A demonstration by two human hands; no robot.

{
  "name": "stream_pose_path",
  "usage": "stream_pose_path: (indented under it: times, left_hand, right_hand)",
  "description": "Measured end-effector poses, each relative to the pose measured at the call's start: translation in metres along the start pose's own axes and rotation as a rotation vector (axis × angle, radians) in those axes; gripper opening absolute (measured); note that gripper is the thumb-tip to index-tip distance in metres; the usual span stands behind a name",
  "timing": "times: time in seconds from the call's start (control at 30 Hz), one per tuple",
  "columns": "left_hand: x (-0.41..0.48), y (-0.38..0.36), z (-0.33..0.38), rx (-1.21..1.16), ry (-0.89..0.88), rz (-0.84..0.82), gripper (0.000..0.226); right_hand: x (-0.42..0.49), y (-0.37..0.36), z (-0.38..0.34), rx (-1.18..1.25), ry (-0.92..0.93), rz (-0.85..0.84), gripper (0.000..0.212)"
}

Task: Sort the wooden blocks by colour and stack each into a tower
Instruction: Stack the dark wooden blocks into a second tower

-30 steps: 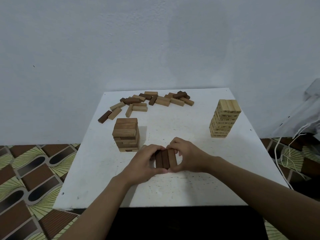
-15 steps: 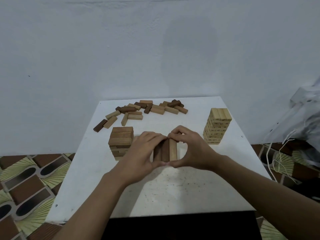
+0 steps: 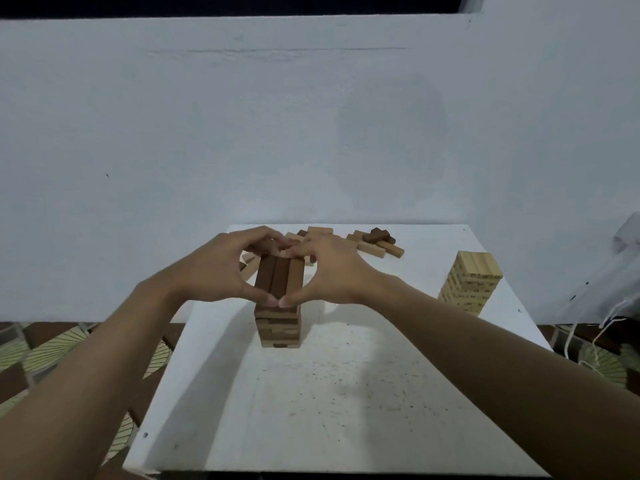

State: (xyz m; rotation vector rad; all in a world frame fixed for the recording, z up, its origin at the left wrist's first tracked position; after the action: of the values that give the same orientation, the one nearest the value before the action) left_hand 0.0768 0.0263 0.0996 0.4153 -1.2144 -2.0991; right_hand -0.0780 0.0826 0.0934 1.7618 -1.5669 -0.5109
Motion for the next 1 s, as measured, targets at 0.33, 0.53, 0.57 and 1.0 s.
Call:
stream_pose_path:
  times: [0.33, 0.53, 0.57, 1.0]
  left_hand:
    - [0.001, -0.025, -0.043, -0.133, 0.040, -0.068, 0.082]
    - [0.002, -0.033, -0.044, -0.120, 0.045, -0.079, 0.082]
    - [0.002, -0.033, -0.044, -0.128, 0.047, -0.076, 0.082]
    - [0.000, -0.035, -0.047, -0.206, 0.008, -0.068, 0.086]
  right_hand:
    - [0.022, -0.028, 0.017, -0.099, -0.105, -0.116, 0.041]
    - [0.022, -0.033, 0.022, -0.175, -0.118, -0.122, 0.040]
    - [0.022, -0.033, 0.023, -0.172, -0.122, -0.118, 0.039]
    - [0.008, -0.031, 0.028, -0.047, -0.179, -0.081, 0.074]
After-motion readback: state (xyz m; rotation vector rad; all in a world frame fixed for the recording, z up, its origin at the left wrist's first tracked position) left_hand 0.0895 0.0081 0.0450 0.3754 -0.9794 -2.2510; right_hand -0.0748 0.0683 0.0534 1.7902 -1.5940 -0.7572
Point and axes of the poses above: each hand's wrist, its own x-axis towards the middle knuckle, its own y-axis out of the back of the hand, z = x × y, the point moved 6 cm from there along x, towards the middle knuckle, and after that the axes turned 6 degrees about x, right-handed, at the moved point
